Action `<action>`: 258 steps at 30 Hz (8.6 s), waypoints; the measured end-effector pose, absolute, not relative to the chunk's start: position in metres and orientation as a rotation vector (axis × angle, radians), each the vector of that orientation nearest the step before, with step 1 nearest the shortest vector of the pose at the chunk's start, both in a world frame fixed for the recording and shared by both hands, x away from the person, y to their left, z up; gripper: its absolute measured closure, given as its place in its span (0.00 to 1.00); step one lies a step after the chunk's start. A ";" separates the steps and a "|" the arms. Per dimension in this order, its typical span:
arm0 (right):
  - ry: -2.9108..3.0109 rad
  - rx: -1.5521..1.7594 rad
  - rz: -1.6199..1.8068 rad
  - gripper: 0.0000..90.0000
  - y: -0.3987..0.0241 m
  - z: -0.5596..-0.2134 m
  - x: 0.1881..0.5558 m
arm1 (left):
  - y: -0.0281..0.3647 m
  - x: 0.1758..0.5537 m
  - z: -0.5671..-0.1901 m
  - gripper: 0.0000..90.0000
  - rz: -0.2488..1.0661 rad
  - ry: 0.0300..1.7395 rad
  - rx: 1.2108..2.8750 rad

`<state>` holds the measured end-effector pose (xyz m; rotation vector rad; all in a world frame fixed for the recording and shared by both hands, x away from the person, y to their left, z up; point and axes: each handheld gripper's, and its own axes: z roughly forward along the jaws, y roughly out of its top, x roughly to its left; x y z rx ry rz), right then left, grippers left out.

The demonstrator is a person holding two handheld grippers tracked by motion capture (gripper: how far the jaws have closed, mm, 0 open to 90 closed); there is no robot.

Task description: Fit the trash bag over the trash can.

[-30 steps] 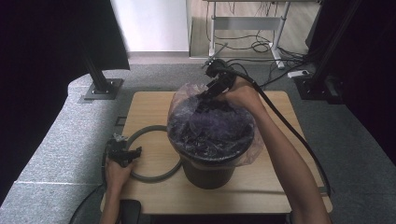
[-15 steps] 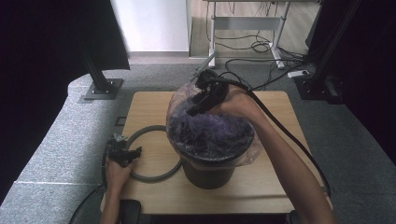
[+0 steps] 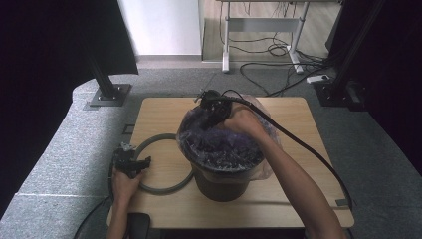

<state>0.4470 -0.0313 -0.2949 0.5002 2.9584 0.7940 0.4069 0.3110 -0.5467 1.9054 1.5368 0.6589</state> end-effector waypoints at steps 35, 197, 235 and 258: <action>2.656 0.683 0.982 0.53 -0.043 -0.253 0.477 | 0.311 0.407 -0.547 0.14 0.659 1.536 1.906; 2.460 1.004 0.835 0.31 -0.195 -0.270 0.407 | 0.307 0.407 -0.547 0.14 0.665 1.552 1.896; 2.529 0.948 0.846 0.79 -0.224 -0.254 0.410 | 0.307 0.407 -0.547 0.14 0.666 1.553 1.895; 2.465 1.124 0.847 0.56 -0.242 -0.285 0.441 | 0.307 0.407 -0.547 0.14 0.666 1.554 1.894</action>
